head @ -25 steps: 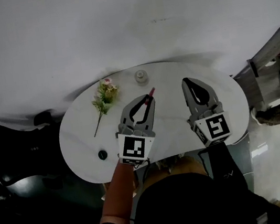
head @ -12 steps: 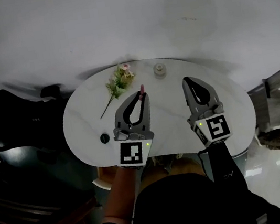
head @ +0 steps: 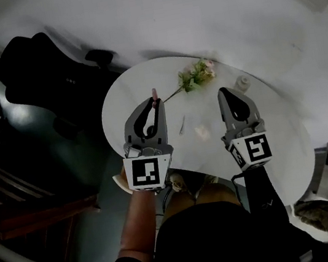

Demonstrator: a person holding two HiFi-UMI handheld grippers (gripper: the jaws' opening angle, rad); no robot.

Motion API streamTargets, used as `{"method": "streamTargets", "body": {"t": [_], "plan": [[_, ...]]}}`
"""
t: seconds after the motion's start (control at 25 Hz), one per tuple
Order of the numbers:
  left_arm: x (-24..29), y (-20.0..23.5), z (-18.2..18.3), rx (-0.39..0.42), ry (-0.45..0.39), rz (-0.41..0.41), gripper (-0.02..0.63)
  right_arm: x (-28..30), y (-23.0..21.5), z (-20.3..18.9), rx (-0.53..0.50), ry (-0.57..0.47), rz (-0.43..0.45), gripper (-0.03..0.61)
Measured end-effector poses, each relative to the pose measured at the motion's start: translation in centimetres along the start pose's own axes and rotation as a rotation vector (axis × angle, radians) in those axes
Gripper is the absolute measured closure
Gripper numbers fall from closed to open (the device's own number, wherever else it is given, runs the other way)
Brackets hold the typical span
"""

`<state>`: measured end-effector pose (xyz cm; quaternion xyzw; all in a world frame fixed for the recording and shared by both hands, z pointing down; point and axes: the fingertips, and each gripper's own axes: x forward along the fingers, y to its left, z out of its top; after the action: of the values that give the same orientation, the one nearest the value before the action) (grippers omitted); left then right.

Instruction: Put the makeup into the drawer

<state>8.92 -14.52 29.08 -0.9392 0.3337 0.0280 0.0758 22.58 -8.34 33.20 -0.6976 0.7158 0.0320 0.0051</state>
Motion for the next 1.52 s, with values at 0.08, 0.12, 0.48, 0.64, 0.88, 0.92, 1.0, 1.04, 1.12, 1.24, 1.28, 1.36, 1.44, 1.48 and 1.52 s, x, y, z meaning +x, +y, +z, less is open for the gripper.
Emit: {"method": "streamTargets", "body": {"t": [0.08, 0.12, 0.48, 0.64, 0.88, 0.92, 1.0, 1.04, 1.12, 1.24, 1.28, 1.36, 1.44, 1.48, 1.52], "plan": [[-2.0, 3.1, 0.2, 0.018, -0.003, 0.067, 0.569, 2.3, 2.8, 0.1, 0.018, -0.011, 0.054, 0.574], [-3.1, 4.5, 0.3, 0.026, -0.002, 0.099, 0.569, 3.3, 4.4, 0.1, 0.024, -0.015, 0.087, 0.574], [-13.0, 14.2, -0.4, 0.086, 0.035, 0.307, 0.569, 9.2, 19.3, 2.0, 0.013, -0.075, 0.37, 0.575], [-14.8, 15.4, -0.5, 0.123, 0.049, 0.319, 0.569, 9.8, 22.8, 2.1, 0.019, -0.075, 0.422, 0.574], [-17.3, 16.3, -10.2, 0.017, 0.279, 0.352, 0.569, 10.5, 24.6, 0.8, 0.028, -0.051, 0.459, 0.574], [-18.0, 16.3, -12.3, 0.005, 0.325, 0.355, 0.569, 10.6, 24.9, 0.5, 0.032, -0.044, 0.463, 0.574], [-19.6, 16.1, -16.5, -0.024, 0.418, 0.356, 0.569, 10.7, 25.5, 0.1, 0.042, -0.033, 0.472, 0.575], [-20.3, 15.9, -18.6, -0.044, 0.462, 0.353, 0.569, 10.8, 25.8, 0.0, 0.038, -0.03, 0.48, 0.574], [-21.6, 15.2, -22.7, -0.097, 0.543, 0.343, 0.569, 10.9, 26.3, -0.1, 0.028, -0.026, 0.497, 0.575], [-23.4, 14.2, -28.1, -0.147, 0.661, 0.332, 0.569, 11.2, 27.0, -0.4, 0.026, -0.019, 0.514, 0.574], [-24.1, 13.9, -29.7, -0.157, 0.698, 0.333, 0.569, 11.3, 27.3, -0.5, 0.025, -0.016, 0.52, 0.574], [-25.2, 13.5, -32.3, -0.179, 0.762, 0.331, 0.569, 11.4, 27.8, -0.7, 0.022, -0.011, 0.531, 0.574], [-25.9, 12.7, -34.8, -0.211, 0.82, 0.315, 0.569, 11.6, 28.2, -1.0, 0.022, -0.006, 0.539, 0.574], [-26.1, 12.3, -36.0, -0.23, 0.849, 0.307, 0.568, 11.7, 28.4, -1.1, 0.022, -0.003, 0.543, 0.574], [-26.4, 11.8, -37.1, -0.25, 0.879, 0.302, 0.568, 11.8, 28.5, -1.2, 0.022, 0.001, 0.547, 0.574]]}}
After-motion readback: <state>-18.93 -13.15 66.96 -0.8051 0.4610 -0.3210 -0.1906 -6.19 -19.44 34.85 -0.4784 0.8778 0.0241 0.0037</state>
